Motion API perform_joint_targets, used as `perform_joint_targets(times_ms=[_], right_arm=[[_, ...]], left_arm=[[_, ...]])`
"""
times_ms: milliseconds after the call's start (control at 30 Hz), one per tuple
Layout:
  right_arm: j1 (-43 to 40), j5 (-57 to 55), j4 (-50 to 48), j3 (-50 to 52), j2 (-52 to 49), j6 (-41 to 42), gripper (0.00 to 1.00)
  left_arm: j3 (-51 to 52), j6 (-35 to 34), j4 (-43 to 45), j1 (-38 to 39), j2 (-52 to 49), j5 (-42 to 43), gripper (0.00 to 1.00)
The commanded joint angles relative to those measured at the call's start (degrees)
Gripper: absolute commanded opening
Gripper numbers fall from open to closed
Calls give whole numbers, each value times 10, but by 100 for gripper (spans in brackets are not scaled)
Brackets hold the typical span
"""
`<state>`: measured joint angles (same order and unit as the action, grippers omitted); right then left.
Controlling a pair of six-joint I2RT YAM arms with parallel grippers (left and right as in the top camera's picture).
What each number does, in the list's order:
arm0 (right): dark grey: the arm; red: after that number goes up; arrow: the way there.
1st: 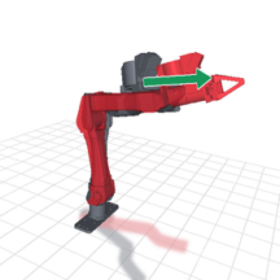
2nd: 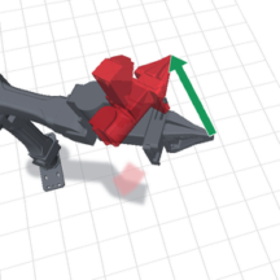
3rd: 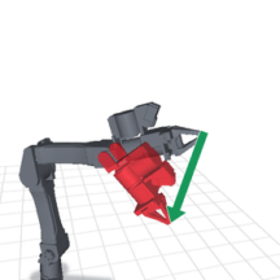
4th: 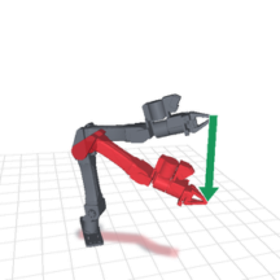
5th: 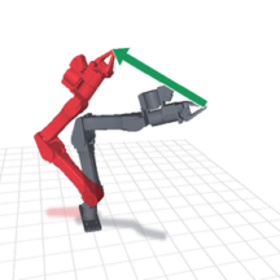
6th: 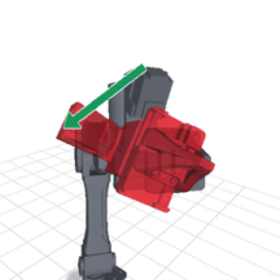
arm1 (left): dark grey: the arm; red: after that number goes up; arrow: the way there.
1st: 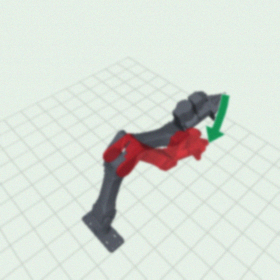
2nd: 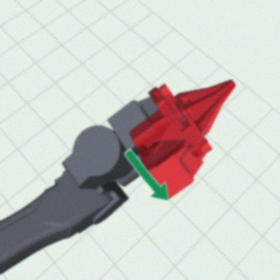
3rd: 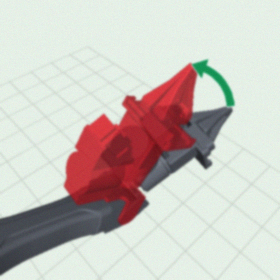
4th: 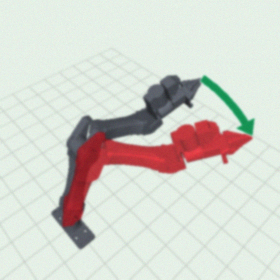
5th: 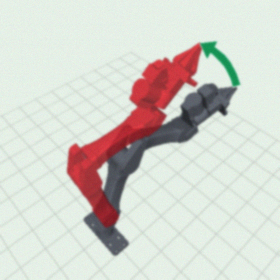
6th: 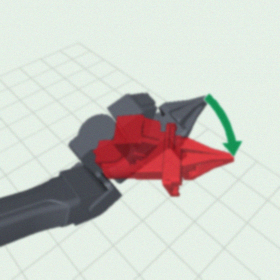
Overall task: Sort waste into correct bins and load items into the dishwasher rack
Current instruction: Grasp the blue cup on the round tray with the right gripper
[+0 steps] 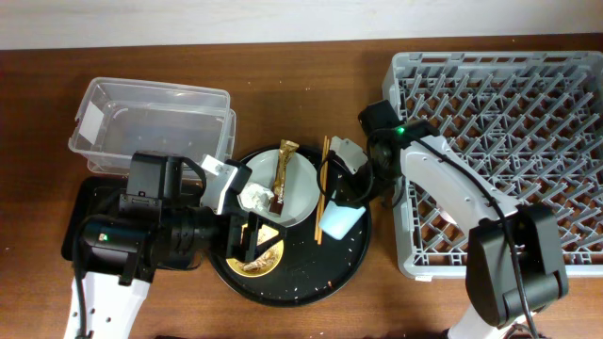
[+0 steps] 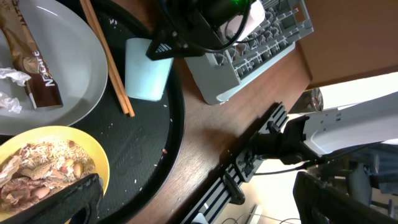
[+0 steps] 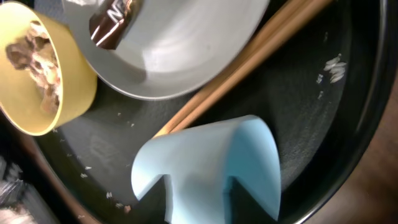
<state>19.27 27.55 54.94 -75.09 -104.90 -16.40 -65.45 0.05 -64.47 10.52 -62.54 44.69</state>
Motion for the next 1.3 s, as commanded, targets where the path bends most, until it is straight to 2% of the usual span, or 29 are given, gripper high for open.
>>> perform_joint_targets(times_ms=[0, 33, 67, 167, 300, 400, 467, 533, 633, 700, 800, 1000, 1067, 1167, 1233, 1267], right_arm=[[2, 7, 28, -33, 21, 35, 12], [2, 7, 35, -38, 28, 48, 6], [2, 7, 43, -43, 39, 69, 4], [7, -18, 51, -43, 77, 131, 4], [65, -179, 67, -43, 128, 261, 4], [119, -249, 65, -43, 126, 298, 5], [125, -287, 38, -42, 119, 302, 30], [108, -286, -2, -42, 106, 243, 51], [64, -223, -3, -42, 81, 180, 64], [36, -127, -3, -42, 60, 123, 66], [12, -70, 7, -42, 20, 107, 65], [26, -25, 40, -28, -16, 78, 55], [28, -25, 38, -10, -16, 79, 44], [28, -25, 47, -5, -14, 84, 13], [28, -27, 47, -6, -3, 101, 4], [28, -27, 48, -6, 11, 123, 4]], left_arm=[[-7, 9, -3, 3, 9, -2, 97], [-7, 9, -3, 3, 9, -2, 98], [-7, 9, -3, 3, 9, -2, 97], [-7, 9, -3, 3, 9, -2, 97], [-7, 9, -3, 3, 9, -2, 98], [-7, 9, -3, 3, 9, -2, 99], [-7, 9, -8, 3, 9, -2, 99], [-7, 9, -17, 3, 9, -2, 99], [-7, 9, -22, 3, 9, -2, 99], [-7, 9, -22, 3, 9, -2, 99], [-7, 14, -21, 3, 9, -2, 99], [-7, 13, -22, 3, 9, -2, 99], [-7, 13, -23, 3, 9, -2, 100], [-7, 14, -23, 3, 9, -2, 99], [-7, 13, -23, 3, 9, -2, 99], [-7, 14, -23, 3, 9, -2, 99]])
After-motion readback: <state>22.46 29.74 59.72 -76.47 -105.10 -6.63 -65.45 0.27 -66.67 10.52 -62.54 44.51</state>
